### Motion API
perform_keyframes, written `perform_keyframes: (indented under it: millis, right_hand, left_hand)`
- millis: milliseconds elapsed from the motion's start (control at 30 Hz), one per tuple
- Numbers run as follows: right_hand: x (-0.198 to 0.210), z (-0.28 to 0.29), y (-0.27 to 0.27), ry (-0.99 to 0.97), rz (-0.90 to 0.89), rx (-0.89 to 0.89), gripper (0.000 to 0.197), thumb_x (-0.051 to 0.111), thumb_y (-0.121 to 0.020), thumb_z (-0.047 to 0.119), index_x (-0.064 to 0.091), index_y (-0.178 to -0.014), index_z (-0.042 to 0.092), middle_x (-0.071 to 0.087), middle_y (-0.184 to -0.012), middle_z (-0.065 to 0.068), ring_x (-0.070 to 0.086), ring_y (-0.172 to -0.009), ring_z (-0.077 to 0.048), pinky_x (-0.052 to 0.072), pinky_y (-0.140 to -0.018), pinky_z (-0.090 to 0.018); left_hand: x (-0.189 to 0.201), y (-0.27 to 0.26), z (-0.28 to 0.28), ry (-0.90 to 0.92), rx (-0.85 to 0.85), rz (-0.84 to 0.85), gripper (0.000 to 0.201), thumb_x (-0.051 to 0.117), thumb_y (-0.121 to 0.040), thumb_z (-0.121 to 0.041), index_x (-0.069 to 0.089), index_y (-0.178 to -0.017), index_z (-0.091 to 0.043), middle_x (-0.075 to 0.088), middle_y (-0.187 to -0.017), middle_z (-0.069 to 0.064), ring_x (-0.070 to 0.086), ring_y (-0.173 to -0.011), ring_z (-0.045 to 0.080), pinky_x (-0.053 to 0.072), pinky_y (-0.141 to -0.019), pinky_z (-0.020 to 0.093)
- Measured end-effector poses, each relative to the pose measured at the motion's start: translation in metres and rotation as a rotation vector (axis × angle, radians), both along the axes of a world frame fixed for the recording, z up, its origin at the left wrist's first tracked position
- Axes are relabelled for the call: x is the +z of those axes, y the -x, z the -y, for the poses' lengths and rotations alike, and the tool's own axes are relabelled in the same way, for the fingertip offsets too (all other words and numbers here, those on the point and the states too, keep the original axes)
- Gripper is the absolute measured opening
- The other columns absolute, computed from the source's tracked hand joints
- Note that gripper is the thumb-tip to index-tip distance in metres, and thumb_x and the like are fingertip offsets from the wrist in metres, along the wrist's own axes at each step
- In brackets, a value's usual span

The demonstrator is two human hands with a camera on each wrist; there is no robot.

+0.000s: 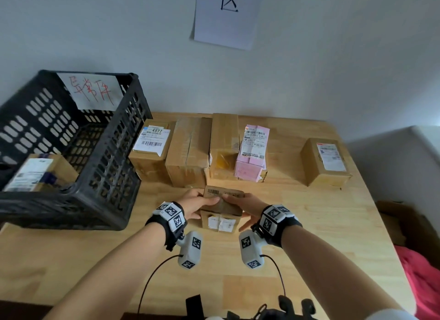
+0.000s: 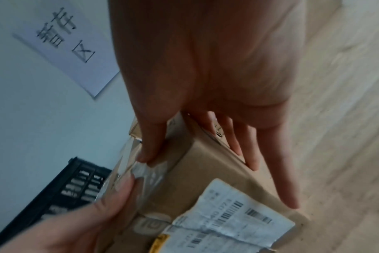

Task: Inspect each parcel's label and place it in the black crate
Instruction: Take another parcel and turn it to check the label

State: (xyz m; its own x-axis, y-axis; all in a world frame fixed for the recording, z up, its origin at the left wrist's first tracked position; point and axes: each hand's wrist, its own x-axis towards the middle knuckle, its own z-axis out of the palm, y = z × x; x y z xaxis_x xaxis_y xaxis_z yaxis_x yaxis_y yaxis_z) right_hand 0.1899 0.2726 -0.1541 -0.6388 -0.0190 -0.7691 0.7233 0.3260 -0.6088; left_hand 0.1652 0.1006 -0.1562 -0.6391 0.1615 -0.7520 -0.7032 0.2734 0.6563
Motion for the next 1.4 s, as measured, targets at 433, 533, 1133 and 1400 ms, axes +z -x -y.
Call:
perform_keyframes:
  millis: [433, 533, 1133, 1400]
  right_hand:
    - [-0.001, 0.002, 0.009, -0.081, -0.022, 0.070, 0.050, 0.058, -0.088, 0.050, 0.056, -0.123, 0.013, 0.063, -0.119, -0.007, 0.061, -0.106, -0.022, 0.055, -0.074, -0.033]
    - [-0.002, 0.002, 0.013, -0.066, -0.030, 0.031, 0.055, 0.061, -0.086, 0.049, 0.056, -0.126, 0.011, 0.065, -0.119, -0.008, 0.062, -0.109, -0.024, 0.053, -0.093, -0.039]
    - [0.013, -0.003, 0.003, 0.050, -0.057, -0.174, 0.053, 0.043, -0.093, 0.056, 0.056, -0.115, 0.010, 0.058, -0.087, -0.013, 0.059, -0.074, -0.022, 0.057, -0.078, -0.038]
    - [0.008, 0.016, 0.006, -0.046, -0.260, 0.100, 0.041, 0.058, -0.091, 0.005, 0.056, -0.129, 0.017, 0.059, -0.079, -0.004, 0.053, -0.060, -0.012, 0.052, -0.059, -0.022]
  left_hand:
    - [-0.009, 0.027, 0.004, 0.084, -0.110, 0.056, 0.064, 0.086, -0.064, -0.022, 0.055, -0.118, -0.008, 0.064, -0.117, 0.013, 0.061, -0.108, 0.028, 0.053, -0.090, 0.047]
    - [-0.010, 0.027, 0.005, 0.081, -0.089, 0.037, 0.065, 0.087, -0.063, -0.025, 0.053, -0.117, -0.008, 0.064, -0.115, 0.013, 0.062, -0.107, 0.028, 0.053, -0.091, 0.047]
    - [0.000, 0.016, 0.029, -0.045, 0.080, -0.104, 0.020, 0.072, -0.082, -0.015, 0.063, -0.097, -0.006, 0.069, -0.096, 0.012, 0.068, -0.083, 0.023, 0.059, -0.060, 0.030]
    - [-0.014, 0.003, 0.033, 0.023, 0.133, 0.065, 0.008, 0.054, -0.095, -0.008, 0.056, -0.096, -0.001, 0.064, -0.098, 0.019, 0.062, -0.089, 0.031, 0.052, -0.082, 0.048]
